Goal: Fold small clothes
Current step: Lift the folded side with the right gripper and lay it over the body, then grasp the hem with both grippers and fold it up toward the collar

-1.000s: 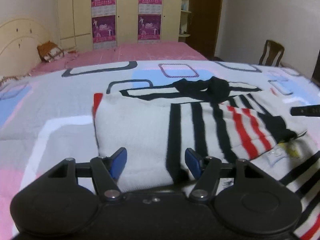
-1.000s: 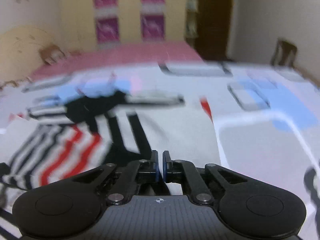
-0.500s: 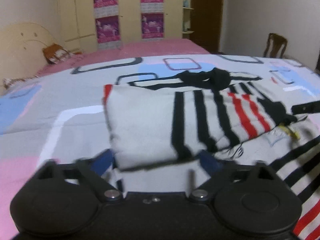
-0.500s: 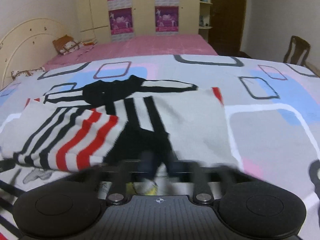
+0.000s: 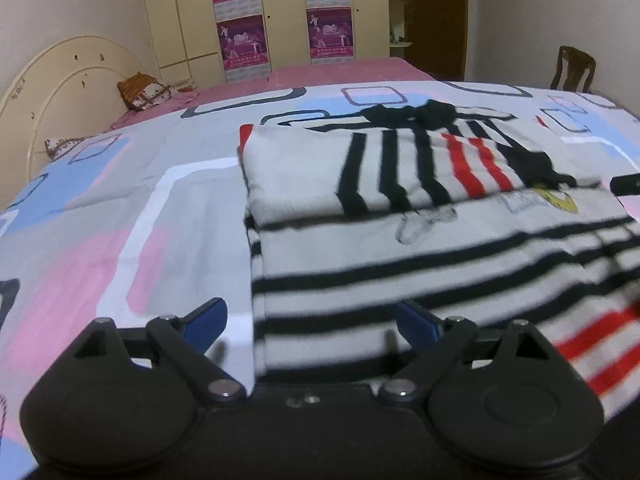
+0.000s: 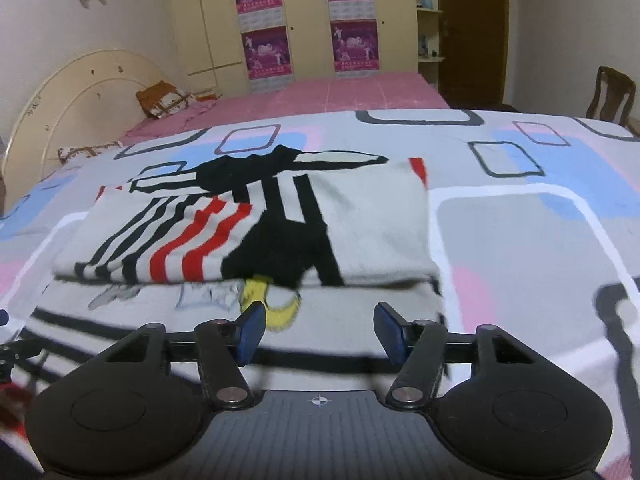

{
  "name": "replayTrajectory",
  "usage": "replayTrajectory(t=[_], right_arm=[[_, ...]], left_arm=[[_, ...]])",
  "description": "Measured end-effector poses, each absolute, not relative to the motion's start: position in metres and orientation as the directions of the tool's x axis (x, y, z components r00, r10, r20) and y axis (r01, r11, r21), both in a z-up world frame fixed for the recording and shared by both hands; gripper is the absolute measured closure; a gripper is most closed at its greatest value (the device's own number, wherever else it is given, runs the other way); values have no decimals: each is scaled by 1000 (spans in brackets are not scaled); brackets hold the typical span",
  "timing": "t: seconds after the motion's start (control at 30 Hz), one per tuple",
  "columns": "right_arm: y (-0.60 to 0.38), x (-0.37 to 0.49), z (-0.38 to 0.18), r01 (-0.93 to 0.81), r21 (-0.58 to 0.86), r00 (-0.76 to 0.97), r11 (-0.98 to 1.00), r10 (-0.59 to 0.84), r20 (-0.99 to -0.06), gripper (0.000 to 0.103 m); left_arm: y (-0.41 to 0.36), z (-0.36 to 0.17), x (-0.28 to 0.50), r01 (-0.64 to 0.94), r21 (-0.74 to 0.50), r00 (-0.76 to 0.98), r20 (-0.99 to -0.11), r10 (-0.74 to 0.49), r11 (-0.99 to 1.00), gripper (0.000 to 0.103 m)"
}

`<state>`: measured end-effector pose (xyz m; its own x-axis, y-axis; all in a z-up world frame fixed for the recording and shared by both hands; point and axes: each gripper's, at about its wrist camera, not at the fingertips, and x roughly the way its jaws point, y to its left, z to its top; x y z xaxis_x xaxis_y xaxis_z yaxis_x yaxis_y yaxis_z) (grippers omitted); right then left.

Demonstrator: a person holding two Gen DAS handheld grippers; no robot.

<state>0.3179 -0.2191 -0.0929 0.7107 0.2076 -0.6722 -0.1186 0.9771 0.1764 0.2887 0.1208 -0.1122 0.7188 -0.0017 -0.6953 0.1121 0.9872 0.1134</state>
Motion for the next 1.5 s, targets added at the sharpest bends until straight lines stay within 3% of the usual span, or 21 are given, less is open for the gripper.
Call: replayTrajectory(t=[0.27, 0.5, 0.6, 0.77, 0.87, 0.9, 1.03, 1.1, 1.23, 1.33, 1.37, 1.43, 1.5], right_arm=[[-265, 244, -94, -109, 247, 689, 963, 252, -679, 43], [-288, 190, -101, -80, 302, 664, 950, 277, -694, 43], [-296, 173, -107, -67, 369, 644, 927, 322, -694, 43], [-300, 156, -126, -11, 392, 578, 920, 326, -748, 46], [-303, 143, -125, -15, 469, 579, 883, 390, -716, 50], [-303, 139, -126, -20, 499, 574, 866, 419, -704, 57], [-303, 139, -131, -15, 565, 564, 825, 473, -676, 62], [-306, 148, -133, 16, 567, 584, 823, 453, -673, 70], [-314, 163, -140, 47, 634, 584, 772, 494, -644, 70], [-307, 152, -139, -21, 641, 538, 768, 549, -640, 70], [-305, 147, -139, -40, 633, 534, 773, 552, -640, 76], [-303, 146, -141, -26, 625, 542, 780, 537, -647, 90], [-308, 152, -147, 15, 664, 543, 748, 551, -633, 98]], left_arm=[[111, -111, 231, 64, 97, 703, -711, 24, 993, 15], [121, -117, 188, 1, 13, 671, -741, 8, 1000, 21], [131, -121, 176, -10, -79, 640, -766, -55, 997, 30], [145, -120, 158, -36, -189, 613, -780, -127, 981, 30], [154, -122, 151, -43, -259, 601, -778, -182, 965, 30], [157, -123, 151, -43, -282, 601, -774, -201, 958, 30], [163, -126, 172, 2, -381, 578, -754, -312, 924, 25], [165, -129, 187, 26, -429, 578, -730, -364, 903, 19], [170, -133, 200, 52, -531, 549, -692, -469, 846, 18], [162, -131, 189, 121, -508, 503, -709, -494, 853, 22], [155, -129, 187, 154, -465, 493, -728, -476, 872, 23], [148, -126, 188, 153, -404, 504, -753, -423, 902, 38], [152, -128, 195, 109, -421, 527, -744, -411, 901, 63]])
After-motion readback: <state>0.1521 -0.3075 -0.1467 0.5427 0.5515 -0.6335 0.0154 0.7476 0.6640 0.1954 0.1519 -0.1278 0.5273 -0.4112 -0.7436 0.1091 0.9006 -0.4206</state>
